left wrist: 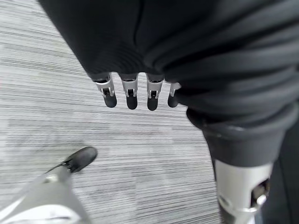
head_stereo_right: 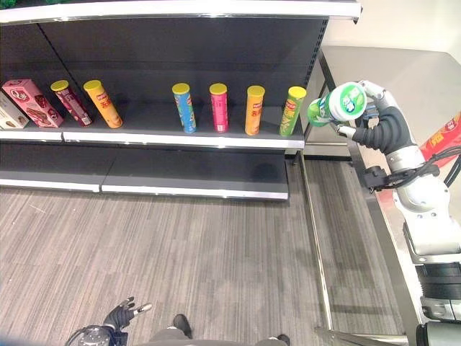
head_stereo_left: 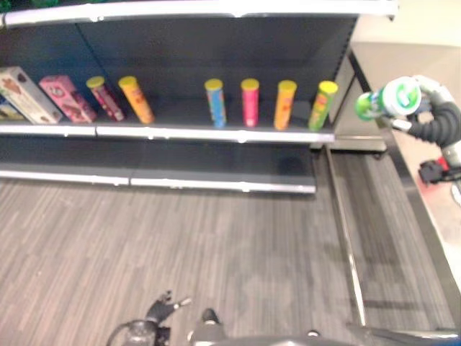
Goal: Put the goods on the table back onto the shelves and tidy them up.
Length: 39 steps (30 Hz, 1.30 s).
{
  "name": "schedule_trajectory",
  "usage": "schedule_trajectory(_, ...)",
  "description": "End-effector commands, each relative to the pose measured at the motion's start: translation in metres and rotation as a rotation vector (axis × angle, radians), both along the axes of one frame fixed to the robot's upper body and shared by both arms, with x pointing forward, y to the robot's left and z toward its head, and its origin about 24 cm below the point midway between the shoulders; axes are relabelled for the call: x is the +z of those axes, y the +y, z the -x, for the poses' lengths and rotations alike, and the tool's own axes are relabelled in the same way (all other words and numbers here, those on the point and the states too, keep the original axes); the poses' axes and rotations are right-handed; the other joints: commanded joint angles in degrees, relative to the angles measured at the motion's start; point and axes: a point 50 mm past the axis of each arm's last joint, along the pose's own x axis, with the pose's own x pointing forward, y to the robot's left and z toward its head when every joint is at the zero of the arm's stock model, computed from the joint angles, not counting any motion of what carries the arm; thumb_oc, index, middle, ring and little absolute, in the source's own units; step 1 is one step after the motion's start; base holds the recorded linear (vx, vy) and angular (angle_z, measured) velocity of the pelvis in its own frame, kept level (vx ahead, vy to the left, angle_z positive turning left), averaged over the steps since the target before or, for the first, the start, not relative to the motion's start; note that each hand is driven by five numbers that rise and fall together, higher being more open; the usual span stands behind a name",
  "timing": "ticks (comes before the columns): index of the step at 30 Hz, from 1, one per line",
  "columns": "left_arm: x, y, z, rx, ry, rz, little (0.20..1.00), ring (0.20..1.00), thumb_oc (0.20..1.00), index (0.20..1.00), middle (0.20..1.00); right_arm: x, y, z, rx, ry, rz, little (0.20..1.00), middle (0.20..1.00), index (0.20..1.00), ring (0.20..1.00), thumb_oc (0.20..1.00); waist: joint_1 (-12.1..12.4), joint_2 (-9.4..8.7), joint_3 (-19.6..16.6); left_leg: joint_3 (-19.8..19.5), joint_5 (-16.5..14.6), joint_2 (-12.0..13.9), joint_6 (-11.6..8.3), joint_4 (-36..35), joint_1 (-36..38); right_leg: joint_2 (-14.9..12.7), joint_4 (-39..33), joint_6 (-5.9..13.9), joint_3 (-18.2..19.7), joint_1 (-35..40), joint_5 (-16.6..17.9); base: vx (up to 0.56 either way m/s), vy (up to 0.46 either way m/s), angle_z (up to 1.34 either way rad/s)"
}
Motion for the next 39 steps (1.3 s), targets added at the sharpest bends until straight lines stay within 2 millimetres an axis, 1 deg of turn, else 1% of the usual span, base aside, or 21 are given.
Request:
schedule_trajectory(1,0.003,-0.004,-0.009,-0.051,-0.028,-0.017,1.0,1.0,1.0,1.0,1.0,0.045,0.001,0.009,-0.022,-0.166,0.095,0.2,0.2,0.2,0.2,0.2,-0.68,0.1,-2.23,-4.3,-4.73,-0.99,-0.75,-0.04,0.03,-2.2,17.38,3.62,9.93,-9.17,-8.13,0.1,0.224,0.11)
schedule_trajectory(2,0.003,-0.004,-0.01,-0.051,-0.029,-0.017,1.0,1.0,1.0,1.0,1.0,0.045,0.001,0.009,-0.022,-0.167,0.095,0.2,0.2,0.2,0.2,0.2,-0.46,0.07,-2.27,-4.09,-4.83,-1.01,-0.74,-0.04,-0.02,-2.33,18.01,3.58,10.3,-9.7,-8.44,0.06,0.207,0.2)
schedule_trajectory(3,0.004,-0.004,-0.013,-0.055,-0.04,-0.017,1.0,1.0,1.0,1.0,1.0,0.048,-0.001,0.01,-0.033,-0.166,0.103,0.2,0.2,0.2,0.2,0.2,-1.38,0.17,-1.71,-4.17,-4.54,-1.13,-0.13,-0.04,-0.21,0.42,17.45,2.68,14.52,-12.62,-8.49,0.02,0.058,0.3)
schedule_trajectory(4,0.004,-0.004,-0.014,-0.054,-0.044,-0.015,1.0,1.0,1.0,1.0,1.0,0.05,-0.003,0.01,-0.04,-0.166,0.106,0.2,0.2,0.2,0.2,0.2,-1.93,0.17,-1.53,-4.87,-4.89,-1.57,0.0,-0.04,0.09,2.19,15.91,2.81,17.71,-13.61,-8.86,0.07,0.077,0.28)
schedule_trajectory(6,0.005,-0.008,-0.02,-0.088,-0.053,-0.006,1.0,1.0,1.0,1.0,1.0,0.059,-0.011,0.014,-0.068,-0.185,0.102,0.2,0.2,0.2,0.2,0.2,-3.13,0.08,-0.58,-7.63,-6.2,-2.94,0.76,-0.04,0.98,4.56,10.64,2.72,23.88,-16.31,-7.01,0.16,0.027,0.21)
schedule_trajectory(7,0.005,-0.008,-0.021,-0.088,-0.054,-0.006,1.0,1.0,1.0,1.0,1.0,0.059,-0.011,0.014,-0.068,-0.186,0.102,0.2,0.2,0.2,0.2,0.2,-3.05,0.1,-0.68,-7.57,-6.03,-2.89,0.77,-0.04,0.76,4.64,10.38,2.64,23.91,-16.44,-6.69,0.13,-0.024,0.19)
schedule_trajectory(9,0.006,-0.011,-0.024,-0.121,-0.053,-0.007,1.0,1.0,1.0,1.0,1.0,0.065,-0.017,0.017,-0.089,-0.206,0.091,0.2,0.2,0.2,0.2,0.2,-3.97,-0.44,-0.62,-8.86,-6.85,-3.52,0.93,-0.04,1.33,4.15,6.33,3.46,25.27,-18.73,-3.46,0.15,-0.056,0.39)
schedule_trajectory(13,0.008,-0.014,-0.031,-0.157,-0.068,-0.011,1.0,1.0,1.0,1.0,1.0,0.068,-0.022,0.02,-0.112,-0.217,0.089,0.2,0.2,0.2,0.2,0.2,-5.23,-0.91,0.08,-9.42,-8.61,-3.87,0.05,-0.04,4.2,2.13,0.53,5.06,21.8,-22.93,-0.05,0.25,-0.078,0.24)
schedule_trajectory(14,0.008,-0.016,-0.032,-0.174,-0.07,-0.008,1.0,1.0,1.0,1.0,1.0,0.07,-0.023,0.022,-0.12,-0.219,0.103,0.2,0.2,0.2,0.2,0.2,-5.54,-1.21,0.18,-9.6,-9.77,-4.44,-0.45,-0.04,5.7,1.39,-0.96,5.41,19.03,-23.13,0.95,0.26,-0.07,0.33)
schedule_trajectory(19,0.008,-0.022,-0.032,-0.2,-0.074,0.011,1.0,1.0,1.0,1.0,1.0,0.078,-0.029,0.03,-0.158,-0.222,0.161,0.2,0.2,0.2,0.2,0.2,-6.08,-2.32,-0.89,-11.61,-12.43,-5.98,-1.34,-0.04,8.69,0.14,-1.48,5.51,14.88,-20.28,3.52,0.32,-0.159,0.34)
schedule_trajectory(20,0.008,-0.026,-0.033,-0.215,-0.074,0.018,1.0,1.0,1.0,1.0,1.0,0.088,-0.027,0.034,-0.147,-0.248,0.186,0.2,0.2,0.2,0.2,0.2,-6.45,-1.53,-1.45,-12.13,-13.3,-4.89,-2.41,1.55,9.3,0.9,-1.48,5.28,14.14,-18.38,3.56,0.31,-0.246,0.7)
schedule_trajectory(23,0.01,-0.028,-0.037,-0.22,-0.092,0.027,1.0,1.0,1.0,1.0,1.0,0.097,-0.023,0.037,-0.123,-0.28,0.188,0.2,0.2,0.2,0.2,0.2,-6.88,-1.17,-1.72,-13.05,-13.99,-3.39,-3.62,6.86,7.57,1.62,-1.48,4.05,13.8,-16.86,2.9,0.23,-0.226,0.67)
schedule_trajectory(24,0.011,-0.03,-0.039,-0.219,-0.101,0.033,1.0,1.0,1.0,1.0,1.0,0.102,-0.019,0.038,-0.105,-0.301,0.183,0.2,0.2,0.2,0.2,0.2,-6.93,-0.96,-1.67,-13.27,-13.59,-2.45,-4.49,9.51,6.74,2.13,-1.4,3.51,13.58,-16.04,2.27,0.25,-0.297,0.45)
schedule_trajectory(27,0.013,-0.03,-0.042,-0.209,-0.116,0.039,1.0,1.0,1.0,1.0,1.0,0.118,-0.008,0.037,-0.043,-0.348,0.166,0.2,0.2,0.2,0.2,0.2,-6.46,-0.79,-1.73,-12.77,-8.98,1.09,-8.11,20.12,3.77,4.6,-1.49,0.87,12.74,-12.17,-1.43,0.24,-0.289,0.28)
schedule_trajectory(29,0.015,-0.027,-0.043,-0.196,-0.129,0.038,1.0,1.0,1.0,1.0,1.0,0.127,-0.003,0.036,-0.004,-0.363,0.151,0.2,0.2,0.2,0.2,0.2,-6.07,-0.89,-1.45,-13.43,-4.22,2.88,-9.76,28.12,1.02,6.67,-1.49,-1.24,12.53,-9.64,-4.31,0.23,-0.267,0.15)
schedule_trajectory(31,0.014,-0.026,-0.04,-0.178,-0.12,0.041,1.0,1.0,1.0,1.0,1.0,0.132,0.001,0.035,0.023,-0.371,0.138,0.2,0.2,0.2,0.2,0.2,-5.67,-1.8,-0.8,-15.0,-0.32,2.5,-9.92,35.31,-1.35,7.22,-1.49,-2.58,12.64,-7.64,-5.72,0.19,-0.209,0.14)
schedule_trajectory(32,0.012,-0.025,-0.038,-0.175,-0.11,0.033,1.0,1.0,1.0,1.0,1.0,0.134,0.002,0.034,0.036,-0.373,0.129,0.2,0.2,0.2,0.2,0.2,-5.25,-2.41,-0.39,-15.97,0.5,2.36,-9.92,38.49,-2.65,7.62,-1.49,-3.18,12.87,-6.86,-6.25,0.25,-0.292,-0.02)
schedule_trajectory(33,0.01,-0.022,-0.034,-0.176,-0.086,0.015,1.0,1.0,1.0,1.0,1.0,0.135,0.003,0.03,0.037,-0.365,0.125,0.2,0.2,0.2,0.2,0.2,-4.73,-3.05,-0.12,-15.48,1.37,3.57,-9.92,39.29,-3.65,8.86,-1.49,-3.98,12.88,-5.94,-7.38,0.19,-0.225,-0.13)
schedule_trajectory(34,0.01,-0.022,-0.034,-0.174,-0.087,0.016,1.0,1.0,1.0,1.0,1.0,0.136,0.004,0.029,0.038,-0.365,0.126,0.2,0.2,0.2,0.2,0.2,-4.75,-2.96,-0.07,-15.42,1.33,3.65,-9.92,39.32,-3.57,8.93,-1.49,-4.02,12.94,-5.9,-7.4,0.22,-0.193,-0.1)
schedule_trajectory(35,0.009,-0.022,-0.031,-0.168,-0.076,0.018,1.0,1.0,1.0,1.0,1.0,0.134,0.005,0.028,0.047,-0.348,0.128,0.2,0.2,0.2,0.2,0.2,-4.78,-2.47,-0.13,-13.83,2.56,5.65,-9.92,36.6,-3.05,9.68,-1.49,-4.13,12.57,-5.77,-7.93,0.16,-0.059,0.03)
schedule_trajectory(39,0.004,-0.016,-0.018,-0.161,-0.03,0.005,1.0,1.0,1.0,1.0,1.0,0.133,0.009,0.027,0.07,-0.344,0.14,0.2,0.2,0.2,0.2,0.2,-4.16,-0.85,-0.71,-9.53,2.69,11.62,-8.59,17.05,-2.23,10.53,-1.49,-2.52,13.03,-5.92,-9.82,0.23,0.027,-0.18)
